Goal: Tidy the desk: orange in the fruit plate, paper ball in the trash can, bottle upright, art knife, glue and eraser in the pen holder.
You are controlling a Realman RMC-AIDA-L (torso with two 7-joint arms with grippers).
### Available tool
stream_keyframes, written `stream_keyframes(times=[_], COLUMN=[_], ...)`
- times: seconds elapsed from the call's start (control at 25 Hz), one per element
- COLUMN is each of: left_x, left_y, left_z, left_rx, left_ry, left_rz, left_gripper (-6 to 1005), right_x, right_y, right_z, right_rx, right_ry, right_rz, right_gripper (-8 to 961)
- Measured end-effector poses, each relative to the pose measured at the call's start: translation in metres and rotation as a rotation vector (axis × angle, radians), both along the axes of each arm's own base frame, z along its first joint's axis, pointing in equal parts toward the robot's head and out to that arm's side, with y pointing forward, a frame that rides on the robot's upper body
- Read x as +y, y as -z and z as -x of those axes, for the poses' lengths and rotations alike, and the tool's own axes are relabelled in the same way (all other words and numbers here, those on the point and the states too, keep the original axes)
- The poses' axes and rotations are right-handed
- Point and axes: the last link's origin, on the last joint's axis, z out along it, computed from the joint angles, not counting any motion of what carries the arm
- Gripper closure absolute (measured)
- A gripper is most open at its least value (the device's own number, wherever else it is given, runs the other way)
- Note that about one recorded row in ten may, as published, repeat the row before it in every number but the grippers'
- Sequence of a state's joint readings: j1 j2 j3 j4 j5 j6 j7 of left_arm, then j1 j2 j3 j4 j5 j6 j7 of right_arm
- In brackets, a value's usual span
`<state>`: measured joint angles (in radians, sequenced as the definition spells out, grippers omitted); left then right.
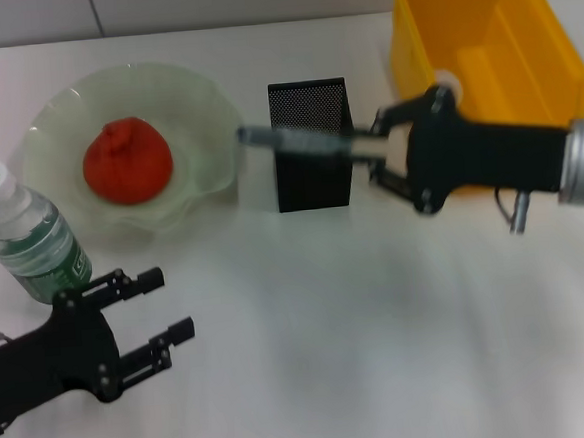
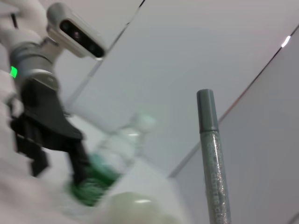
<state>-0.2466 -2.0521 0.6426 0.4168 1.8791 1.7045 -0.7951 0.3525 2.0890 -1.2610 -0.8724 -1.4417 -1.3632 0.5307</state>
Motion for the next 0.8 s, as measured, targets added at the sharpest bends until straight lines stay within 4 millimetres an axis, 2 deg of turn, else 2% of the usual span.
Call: stream_keyframes(times=[0.08,0.12,0.16,0.24,0.28,0.32,0.4,0.44,0.48,0.52,0.56,0.64,0.8], left_x=[0.003,0.006,0.006,0.009,0.009,0.009,0.010,0.011,0.011,0.011,0.011,0.010,0.010], left_y=[-0.002,-0.003,-0.003,-0.004,-0.004,-0.005,-0.004,-0.002,-0.002,-0.001,0.000,0.003,0.007], left_z=[-0.001,-0.002,-0.002,-0.003,-0.003,-0.003,-0.004,-0.004,-0.004,-0.004,-0.003,-0.002,0.001], left_rx=[-0.007,-0.014,-0.014,-0.028,-0.028,-0.029,-0.029,-0.027,-0.027,-0.024,-0.022,-0.014,0.001], left_ry=[-0.003,-0.009,-0.009,-0.014,-0.014,-0.014,-0.009,-0.003,-0.003,-0.004,-0.006,-0.012,-0.021], left_rz=[-0.014,-0.030,-0.030,-0.058,-0.058,-0.063,-0.085,-0.097,-0.097,-0.101,-0.104,-0.113,-0.138], left_gripper=[357,357,357,357,357,357,357,357,357,357,357,356,356], right_x=[0.003,0.007,0.007,0.020,0.020,0.026,0.028,0.031,0.031,0.033,0.033,0.035,0.035], right_y=[-0.008,-0.015,-0.015,-0.022,-0.022,-0.023,-0.022,-0.023,-0.023,-0.023,-0.023,-0.026,-0.027], right_z=[0.002,0.003,0.003,0.004,0.004,0.004,0.004,0.003,0.003,0.002,0.002,-0.001,-0.002], right_rx=[0.013,0.001,0.001,-0.054,-0.054,-0.105,-0.138,-0.207,-0.207,-0.269,-0.269,-0.351,-0.420], right_ry=[-0.067,-0.124,-0.124,-0.181,-0.181,-0.231,-0.265,-0.333,-0.333,-0.394,-0.394,-0.479,-0.550], right_rz=[-0.112,-0.234,-0.234,-0.416,-0.416,-0.509,-0.561,-0.668,-0.668,-0.779,-0.779,-0.935,-1.028], right_gripper=[810,810,810,809,809,809,809,809,809,809,809,809,809])
